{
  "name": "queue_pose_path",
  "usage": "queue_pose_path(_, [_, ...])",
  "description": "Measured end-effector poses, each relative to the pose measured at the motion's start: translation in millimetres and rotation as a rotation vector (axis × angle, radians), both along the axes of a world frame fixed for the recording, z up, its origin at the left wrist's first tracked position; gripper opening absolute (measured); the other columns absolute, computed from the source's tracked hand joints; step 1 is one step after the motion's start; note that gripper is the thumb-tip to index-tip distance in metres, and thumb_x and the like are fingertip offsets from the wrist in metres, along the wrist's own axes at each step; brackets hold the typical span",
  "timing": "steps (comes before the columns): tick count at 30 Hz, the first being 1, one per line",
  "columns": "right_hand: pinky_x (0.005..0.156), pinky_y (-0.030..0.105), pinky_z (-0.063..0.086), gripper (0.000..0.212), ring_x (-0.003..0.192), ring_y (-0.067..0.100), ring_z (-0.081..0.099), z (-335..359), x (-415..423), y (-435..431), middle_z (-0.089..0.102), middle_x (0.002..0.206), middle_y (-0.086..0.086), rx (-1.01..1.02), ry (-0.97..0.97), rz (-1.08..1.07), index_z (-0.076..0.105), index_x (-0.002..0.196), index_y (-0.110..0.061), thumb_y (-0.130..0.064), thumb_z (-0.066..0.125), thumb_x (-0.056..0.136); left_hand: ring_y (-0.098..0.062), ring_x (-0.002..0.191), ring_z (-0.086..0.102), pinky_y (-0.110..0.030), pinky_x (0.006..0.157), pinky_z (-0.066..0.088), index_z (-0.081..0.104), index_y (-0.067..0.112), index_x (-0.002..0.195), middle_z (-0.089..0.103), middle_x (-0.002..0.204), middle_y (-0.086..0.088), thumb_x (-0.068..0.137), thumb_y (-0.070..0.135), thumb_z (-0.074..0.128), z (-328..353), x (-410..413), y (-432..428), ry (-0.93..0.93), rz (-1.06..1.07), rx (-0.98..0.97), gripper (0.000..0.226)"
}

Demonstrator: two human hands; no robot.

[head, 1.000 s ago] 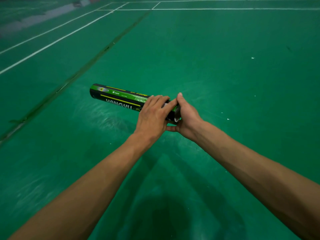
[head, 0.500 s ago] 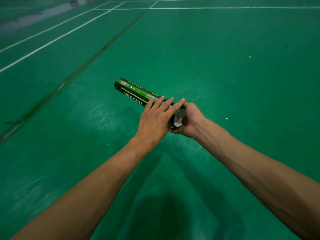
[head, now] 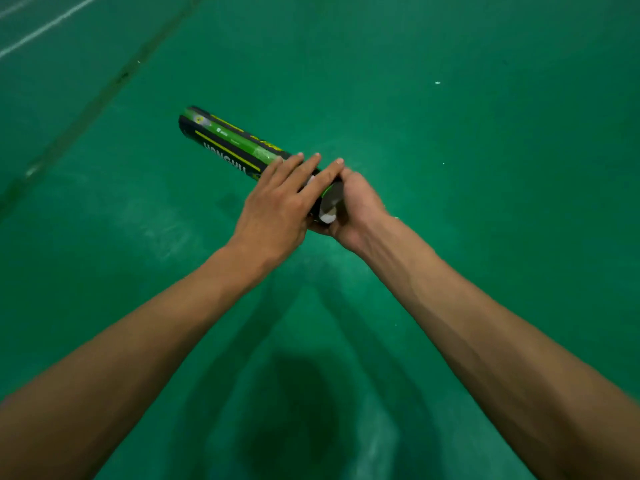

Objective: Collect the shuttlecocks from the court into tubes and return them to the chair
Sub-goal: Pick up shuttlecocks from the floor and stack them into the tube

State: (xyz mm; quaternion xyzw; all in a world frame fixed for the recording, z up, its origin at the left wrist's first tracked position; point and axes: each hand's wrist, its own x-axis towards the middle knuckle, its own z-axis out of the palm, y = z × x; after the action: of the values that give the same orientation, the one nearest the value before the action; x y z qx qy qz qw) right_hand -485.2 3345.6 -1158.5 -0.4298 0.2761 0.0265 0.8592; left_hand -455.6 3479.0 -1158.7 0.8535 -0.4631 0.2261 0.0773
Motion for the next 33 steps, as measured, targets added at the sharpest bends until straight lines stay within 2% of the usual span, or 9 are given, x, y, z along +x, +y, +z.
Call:
queue_pose_path(4, [0.073, 0.036, 0.059, 0.066, 0.098, 0.021, 0.064, 33.4, -23.0, -56.2, 0.070, 0.116, 0.004, 0.051, -0.012, -0.050, 0.059, 0.139, -0.015, -0.063, 0.037, 0.101, -0.043, 0.133, 0.051, -0.052, 0.116, 0.038, 0.042, 0.011, 0.155, 0.056, 0.144, -0.019, 0.079, 0.008, 0.043, 33.3, -10.6, -52.4, 0.029, -0.062, 0.050, 0.076])
queue_pose_path(6, [0.081, 0.041, 0.059, 0.071, 0.099, 0.023, 0.066, 57.6, -46.2, -86.4, 0.072, 0.123, 0.009, 0.063, 0.016, -0.113, 0.063, 0.135, -0.014, -0.068, 0.036, 0.098, -0.041, 0.132, 0.051, -0.051, 0.116, 0.039, 0.041, 0.011, 0.156, 0.057, 0.142, -0.017, 0.079, 0.005, 0.052, 57.6, -22.5, -84.9, 0.056, -0.112, 0.070, 0.078])
queue_pose_path(10, [0.075, 0.037, 0.058, 0.055, 0.089, 0.023, 0.069, 117.6, -115.0, -157.4, 0.073, 0.116, 0.012, -0.332, 0.169, -0.372, 0.070, 0.106, -0.015, -0.063, 0.044, 0.098, -0.037, 0.128, 0.051, -0.048, 0.114, 0.040, 0.035, 0.015, 0.159, 0.056, 0.139, -0.012, 0.077, 0.008, 0.077, 116.4, -73.2, -166.8, 0.162, -0.173, 0.176, 0.092])
queue_pose_path(12, [0.085, 0.042, 0.056, 0.057, 0.096, 0.028, 0.069, 150.8, -164.2, -195.7, 0.073, 0.109, 0.011, -0.573, 0.243, -0.469, 0.068, 0.097, -0.012, -0.063, 0.042, 0.093, -0.037, 0.124, 0.053, -0.050, 0.108, 0.043, 0.031, 0.016, 0.160, 0.057, 0.135, -0.012, 0.077, 0.011, 0.079, 150.0, -108.0, -212.4, 0.241, -0.200, 0.234, 0.095])
queue_pose_path(14, [0.089, 0.040, 0.050, 0.056, 0.102, 0.029, 0.065, 183.7, -221.6, -232.6, 0.071, 0.106, 0.009, -0.796, 0.318, -0.514, 0.067, 0.099, -0.009, -0.058, 0.040, 0.096, -0.037, 0.121, 0.053, -0.052, 0.105, 0.043, 0.027, 0.016, 0.161, 0.057, 0.135, -0.012, 0.078, 0.013, 0.079, 188.4, -150.0, -261.0, 0.285, -0.247, 0.286, 0.098])
queue_pose_path(17, [0.095, 0.034, 0.046, 0.035, 0.114, 0.025, 0.062, 232.7, -317.2, -281.1, 0.070, 0.120, 0.008, -1.035, 0.446, -0.521, 0.067, 0.119, -0.011, -0.038, 0.050, 0.103, -0.037, 0.125, 0.050, -0.053, 0.107, 0.042, 0.018, 0.018, 0.163, 0.053, 0.140, -0.011, 0.085, 0.018, 0.077, 246.8, -229.5, -334.0, 0.352, -0.360, 0.324, 0.097])
queue_pose_path(21, [0.096, 0.039, 0.046, 0.037, 0.114, 0.029, 0.061, 287.5, -438.6, -339.0, 0.069, 0.121, 0.011, -1.215, 0.608, -0.526, 0.064, 0.122, -0.013, -0.036, 0.051, 0.096, -0.035, 0.128, 0.048, -0.051, 0.104, 0.045, 0.014, 0.019, 0.164, 0.051, 0.142, -0.010, 0.088, 0.018, 0.072, 305.1, -346.3, -421.5, 0.357, -0.531, 0.396, 0.096])
queue_pose_path(26, [0.098, 0.044, 0.047, 0.045, 0.120, 0.032, 0.058, 338.5, -593.4, -406.2, 0.063, 0.129, 0.013, -1.319, 0.853, -0.591, 0.058, 0.131, -0.015, -0.042, 0.052, 0.097, -0.035, 0.127, 0.049, -0.052, 0.103, 0.046, 0.013, 0.020, 0.164, 0.052, 0.140, -0.010, 0.088, 0.021, 0.073, 352.7, -485.1, -516.0, 0.318, -0.688, 0.476, 0.096])
queue_pose_path(33, [0.097, 0.048, 0.049, 0.046, 0.120, 0.037, 0.056, 385.1, -771.0, -478.9, 0.057, 0.136, 0.010, -1.310, 1.093, -0.528, 0.051, 0.138, -0.017, -0.031, 0.060, 0.095, -0.036, 0.130, 0.049, -0.054, 0.103, 0.046, 0.014, 0.019, 0.163, 0.052, 0.142, -0.013, 0.091, 0.032, 0.074, 387.4, -662.0, -624.8, 0.297, -0.838, 0.626, 0.095])
